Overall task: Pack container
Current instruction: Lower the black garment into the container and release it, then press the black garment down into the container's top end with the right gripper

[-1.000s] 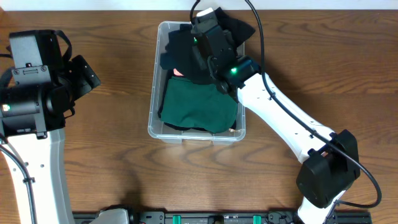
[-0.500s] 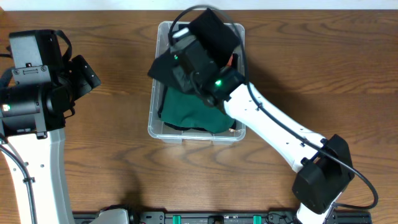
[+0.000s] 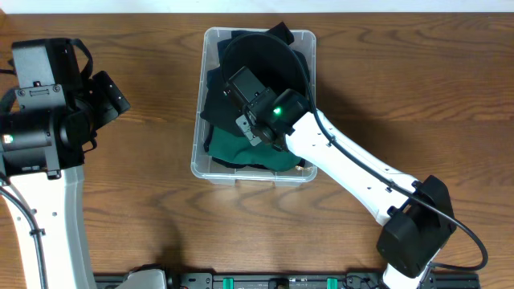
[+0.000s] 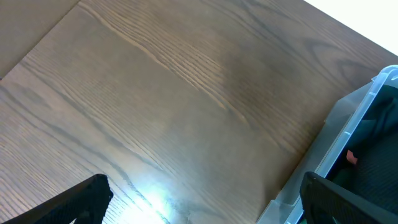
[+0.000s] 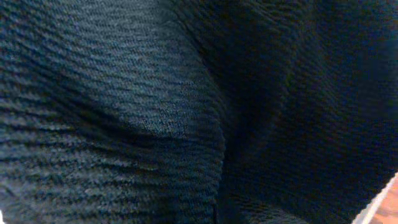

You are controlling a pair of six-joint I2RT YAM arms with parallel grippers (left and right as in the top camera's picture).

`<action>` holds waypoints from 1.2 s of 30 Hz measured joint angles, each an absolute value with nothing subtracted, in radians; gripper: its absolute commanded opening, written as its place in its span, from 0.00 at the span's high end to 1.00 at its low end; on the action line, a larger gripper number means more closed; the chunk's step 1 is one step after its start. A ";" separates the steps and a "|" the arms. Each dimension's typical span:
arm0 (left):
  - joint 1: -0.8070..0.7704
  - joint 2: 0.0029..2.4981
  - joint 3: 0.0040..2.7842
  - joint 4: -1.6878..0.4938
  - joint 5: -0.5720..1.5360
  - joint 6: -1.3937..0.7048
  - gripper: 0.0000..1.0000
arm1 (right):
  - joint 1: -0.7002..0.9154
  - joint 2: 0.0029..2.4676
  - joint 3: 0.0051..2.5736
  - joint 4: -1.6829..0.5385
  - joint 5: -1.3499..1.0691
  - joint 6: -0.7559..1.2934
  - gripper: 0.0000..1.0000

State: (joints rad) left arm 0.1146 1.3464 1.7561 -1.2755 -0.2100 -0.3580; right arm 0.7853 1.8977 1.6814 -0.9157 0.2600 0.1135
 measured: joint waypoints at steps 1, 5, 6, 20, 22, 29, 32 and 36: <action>0.115 1.346 1.756 -1.275 -0.210 -0.358 0.02 | 0.786 1.898 1.681 -0.916 0.263 0.099 0.93; 0.114 1.346 1.756 -1.275 -0.210 -0.358 0.02 | 0.790 1.897 1.682 -0.934 0.302 0.036 0.90; 0.115 1.346 1.756 -1.275 -0.210 -0.358 0.02 | 0.790 1.897 1.682 -0.941 0.325 0.023 0.87; 0.115 1.346 1.756 -1.276 -0.210 -0.358 0.02 | 0.787 1.708 1.682 -0.891 0.457 -0.197 0.25; 0.115 1.346 1.756 -1.276 -0.210 -0.358 0.02 | 0.775 1.668 1.684 -0.839 0.440 -0.196 0.45; 0.115 1.346 1.756 -1.275 -0.210 -0.358 0.02 | 0.678 1.652 1.691 -0.685 0.240 -0.139 0.85; 0.115 1.346 1.756 -1.275 -0.210 -0.358 0.02 | 0.652 1.711 1.694 -0.647 0.174 -0.110 0.96; 0.114 1.346 1.756 -1.275 -0.210 -0.358 0.02 | 0.643 1.850 1.695 -0.644 0.105 -0.088 0.99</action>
State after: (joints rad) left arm 0.1143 1.3464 1.7561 -1.2755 -0.2100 -0.3580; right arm 0.6426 1.8503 1.6955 -0.6441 0.1047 -0.0875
